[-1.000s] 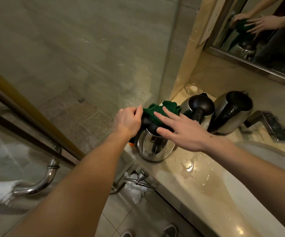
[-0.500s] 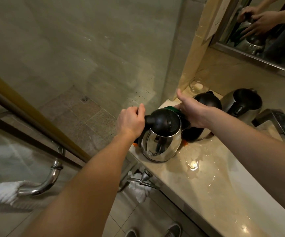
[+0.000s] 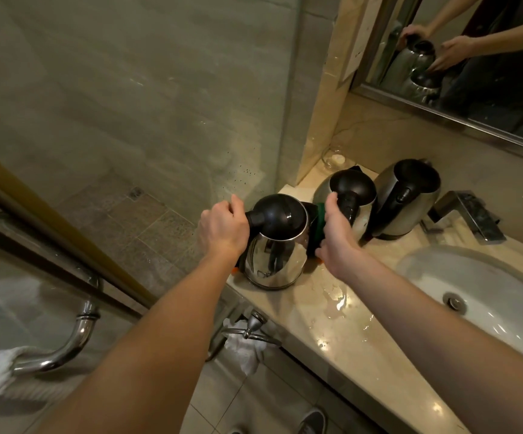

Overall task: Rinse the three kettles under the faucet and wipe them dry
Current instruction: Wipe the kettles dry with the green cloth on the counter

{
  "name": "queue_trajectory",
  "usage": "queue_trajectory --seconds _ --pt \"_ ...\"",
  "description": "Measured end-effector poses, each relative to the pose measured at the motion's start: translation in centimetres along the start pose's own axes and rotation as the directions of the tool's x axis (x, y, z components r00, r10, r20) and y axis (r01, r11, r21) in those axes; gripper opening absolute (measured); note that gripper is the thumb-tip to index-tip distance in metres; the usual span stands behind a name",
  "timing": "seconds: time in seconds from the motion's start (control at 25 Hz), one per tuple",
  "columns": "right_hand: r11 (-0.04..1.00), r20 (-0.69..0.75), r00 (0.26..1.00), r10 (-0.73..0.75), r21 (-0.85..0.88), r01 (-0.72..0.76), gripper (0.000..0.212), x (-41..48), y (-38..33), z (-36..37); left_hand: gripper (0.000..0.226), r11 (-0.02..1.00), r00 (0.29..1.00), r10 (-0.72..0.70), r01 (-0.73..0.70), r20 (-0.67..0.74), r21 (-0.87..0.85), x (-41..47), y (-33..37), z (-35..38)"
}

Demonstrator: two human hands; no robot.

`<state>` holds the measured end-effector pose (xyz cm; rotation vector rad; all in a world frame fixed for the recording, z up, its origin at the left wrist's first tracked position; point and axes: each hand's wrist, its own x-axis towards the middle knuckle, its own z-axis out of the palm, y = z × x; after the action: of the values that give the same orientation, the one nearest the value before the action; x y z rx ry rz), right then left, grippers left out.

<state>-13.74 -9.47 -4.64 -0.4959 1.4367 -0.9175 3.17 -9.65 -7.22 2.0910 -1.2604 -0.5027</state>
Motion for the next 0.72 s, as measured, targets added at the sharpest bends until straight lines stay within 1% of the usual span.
queue_trajectory --seconds 0.08,0.2,0.32,0.4,0.52,0.64,0.72 --pt "0.989 0.014 0.995 -0.094 -0.110 0.095 0.052 -0.5 2.3 -0.3 0.055 1.000 1.000 -0.024 0.024 0.000 -0.009 -0.4 0.2 0.1" --pt "0.950 0.017 0.979 -0.204 -0.239 0.202 0.056 -0.3 4.6 -0.6 0.057 0.999 0.999 -0.045 0.044 -0.026 -0.022 -1.5 0.5 0.3" --pt "0.935 0.012 0.972 -0.235 -0.269 0.229 0.057 -0.5 4.7 -0.7 0.058 0.999 0.996 -0.046 0.045 -0.070 -0.015 -2.8 1.2 0.5" --pt "0.934 0.012 0.975 -0.221 -0.286 0.215 0.054 -1.1 4.4 -0.7 0.058 0.998 0.994 -0.066 0.064 -0.084 -0.020 -3.6 1.8 0.8" --pt "0.944 -0.006 0.986 -0.167 -0.290 0.158 0.057 -1.4 4.5 -1.0 0.059 0.989 0.984 -0.146 0.142 -0.099 -0.051 -4.2 2.3 1.2" --pt "0.953 -0.047 0.994 -0.096 -0.293 0.078 0.064 -1.5 4.0 -1.3 0.058 0.973 0.971 -0.225 0.220 -0.078 -0.070 -4.8 2.9 1.3" --pt "0.953 -0.081 0.996 -0.048 -0.302 0.022 0.066 -2.0 3.4 -1.4 0.057 0.967 0.970 -0.242 0.238 -0.037 -0.086 -5.1 3.0 1.0"
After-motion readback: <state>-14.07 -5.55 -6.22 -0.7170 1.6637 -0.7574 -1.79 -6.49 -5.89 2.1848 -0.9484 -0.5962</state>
